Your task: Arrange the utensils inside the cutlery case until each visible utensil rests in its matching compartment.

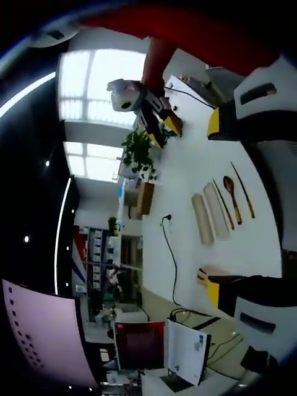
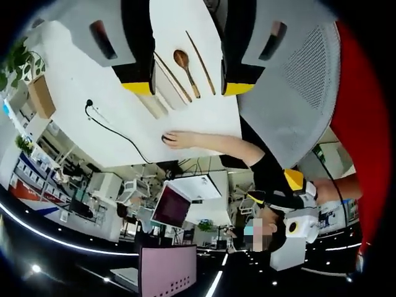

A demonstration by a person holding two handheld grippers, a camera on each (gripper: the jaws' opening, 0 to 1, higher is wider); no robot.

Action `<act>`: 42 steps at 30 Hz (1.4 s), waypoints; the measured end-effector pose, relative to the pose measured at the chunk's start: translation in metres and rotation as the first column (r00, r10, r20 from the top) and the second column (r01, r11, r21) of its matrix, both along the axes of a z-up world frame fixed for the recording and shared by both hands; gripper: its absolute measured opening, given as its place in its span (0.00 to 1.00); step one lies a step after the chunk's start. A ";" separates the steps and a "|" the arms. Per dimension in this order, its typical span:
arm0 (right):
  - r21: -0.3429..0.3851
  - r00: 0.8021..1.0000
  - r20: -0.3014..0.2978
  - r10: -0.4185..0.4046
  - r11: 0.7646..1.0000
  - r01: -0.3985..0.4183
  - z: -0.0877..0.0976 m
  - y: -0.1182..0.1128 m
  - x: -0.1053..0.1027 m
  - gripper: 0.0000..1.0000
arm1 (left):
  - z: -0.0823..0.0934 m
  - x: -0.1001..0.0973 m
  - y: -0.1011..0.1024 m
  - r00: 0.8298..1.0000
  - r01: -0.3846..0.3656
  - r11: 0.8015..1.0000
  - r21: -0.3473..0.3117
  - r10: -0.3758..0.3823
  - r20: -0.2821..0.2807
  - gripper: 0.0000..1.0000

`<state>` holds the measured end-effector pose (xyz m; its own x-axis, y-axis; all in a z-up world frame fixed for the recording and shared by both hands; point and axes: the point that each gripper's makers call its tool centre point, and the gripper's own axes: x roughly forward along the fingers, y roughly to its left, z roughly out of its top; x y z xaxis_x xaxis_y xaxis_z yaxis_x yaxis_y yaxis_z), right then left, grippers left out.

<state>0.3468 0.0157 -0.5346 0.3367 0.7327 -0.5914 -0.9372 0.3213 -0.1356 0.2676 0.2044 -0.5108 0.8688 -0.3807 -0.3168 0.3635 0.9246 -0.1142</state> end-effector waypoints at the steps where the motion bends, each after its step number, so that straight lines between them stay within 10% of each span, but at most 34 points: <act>1: -0.004 1.000 -0.001 -0.001 1.000 0.001 -0.002 0.000 0.002 0.40 | -0.001 0.000 -0.001 1.000 0.002 1.000 -0.010 -0.002 -0.005 0.93; 7: -0.087 0.999 0.000 -0.042 0.995 0.041 -0.019 -0.008 0.013 0.37 | -0.004 0.001 -0.001 1.000 -0.009 1.000 -0.030 0.009 -0.018 0.92; 11: -0.073 0.999 -0.010 -0.032 0.997 0.031 -0.022 -0.007 0.012 0.37 | -0.020 -0.001 0.013 0.995 -0.061 0.995 0.083 0.067 -0.072 0.84; 42: -0.113 0.996 -0.024 0.083 0.990 -0.086 -0.044 0.031 0.019 0.33 | -0.013 -0.004 0.005 0.999 -0.030 0.999 0.034 0.031 -0.044 0.86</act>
<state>0.3656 0.0468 -0.5788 0.2641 0.6853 -0.6786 -0.9632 0.2243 -0.1483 0.2641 0.2091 -0.5235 0.8646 -0.3428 -0.3674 0.3302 0.9387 -0.0989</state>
